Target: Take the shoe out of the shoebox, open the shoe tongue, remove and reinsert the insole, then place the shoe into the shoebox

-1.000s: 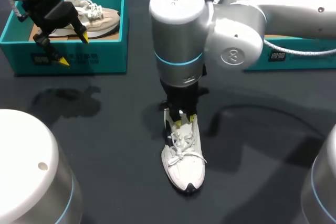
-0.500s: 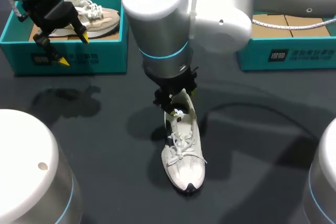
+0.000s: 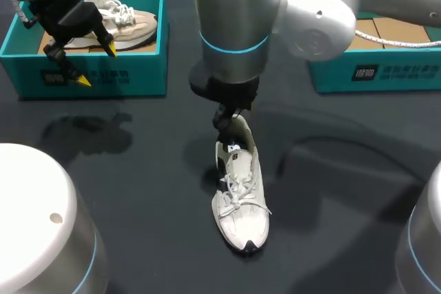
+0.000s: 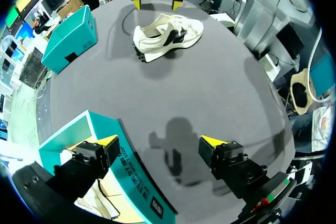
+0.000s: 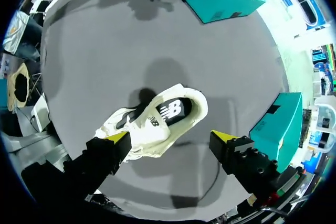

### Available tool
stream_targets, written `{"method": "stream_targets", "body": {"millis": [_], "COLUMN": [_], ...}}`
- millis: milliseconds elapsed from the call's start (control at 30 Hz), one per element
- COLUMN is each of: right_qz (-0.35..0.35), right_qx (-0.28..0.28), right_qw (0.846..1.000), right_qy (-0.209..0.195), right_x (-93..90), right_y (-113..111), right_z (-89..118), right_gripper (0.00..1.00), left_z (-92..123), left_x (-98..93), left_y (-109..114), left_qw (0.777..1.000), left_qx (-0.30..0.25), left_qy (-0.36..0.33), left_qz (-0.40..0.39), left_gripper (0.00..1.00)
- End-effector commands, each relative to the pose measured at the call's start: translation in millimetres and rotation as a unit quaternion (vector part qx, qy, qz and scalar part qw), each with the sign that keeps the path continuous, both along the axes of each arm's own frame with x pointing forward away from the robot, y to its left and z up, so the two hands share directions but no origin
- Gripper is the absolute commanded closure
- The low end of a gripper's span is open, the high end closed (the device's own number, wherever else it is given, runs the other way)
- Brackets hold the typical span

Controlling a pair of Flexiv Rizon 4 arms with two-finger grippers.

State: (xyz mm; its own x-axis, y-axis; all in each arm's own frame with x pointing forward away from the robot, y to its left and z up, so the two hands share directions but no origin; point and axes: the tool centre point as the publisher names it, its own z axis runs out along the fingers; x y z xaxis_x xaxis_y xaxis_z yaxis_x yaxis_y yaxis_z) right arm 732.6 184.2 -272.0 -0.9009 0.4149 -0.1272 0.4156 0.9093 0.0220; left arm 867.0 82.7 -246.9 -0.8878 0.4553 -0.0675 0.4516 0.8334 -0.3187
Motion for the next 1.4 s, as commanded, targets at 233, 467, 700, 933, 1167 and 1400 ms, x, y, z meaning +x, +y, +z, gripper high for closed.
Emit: {"method": "stream_targets", "body": {"millis": [233, 467, 700, 933, 1167, 1400], "right_qz": [0.158, 0.158, 0.147, 0.158, 0.167, 0.18], "right_qx": [-0.052, -0.052, -0.058, -0.049, -0.05, -0.042], "right_qw": [0.986, 0.986, 0.987, 0.986, 0.985, 0.983], "right_qy": [0.031, 0.031, 0.014, 0.017, 0.019, 0.019], "right_x": [36.6, 36.6, 48.5, 60.6, 71.4, 77.1], "right_y": [21.2, 21.2, 13.4, 8.1, -1.9, -8.8], "right_z": [-5.4, -5.4, -20.9, -39.6, -56.6, -72.2], "right_gripper": [0.0, 0.0, 0.0, 0.0, 0.0, 0.0], "left_z": [0.5, 0.5, 0.5, 0.5, 0.5, 0.5], "left_x": [0.1, 0.1, 0.1, 0.1, 0.1, 0.1], "left_y": [-0.1, -0.1, -0.1, -0.1, -0.1, -0.1], "left_qw": [1.0, 1.0, 1.0, 1.0, 1.0, 1.0], "left_qx": [0.001, 0.001, 0.001, 0.001, 0.001, 0.001], "left_qy": [0.0, 0.0, 0.0, 0.0, 0.0, 0.0], "left_qz": [0.0, 0.0, 0.0, 0.0, 0.0, 0.0], "left_gripper": [0.0, 0.0, 0.0, 0.0, 0.0, 0.0]}}
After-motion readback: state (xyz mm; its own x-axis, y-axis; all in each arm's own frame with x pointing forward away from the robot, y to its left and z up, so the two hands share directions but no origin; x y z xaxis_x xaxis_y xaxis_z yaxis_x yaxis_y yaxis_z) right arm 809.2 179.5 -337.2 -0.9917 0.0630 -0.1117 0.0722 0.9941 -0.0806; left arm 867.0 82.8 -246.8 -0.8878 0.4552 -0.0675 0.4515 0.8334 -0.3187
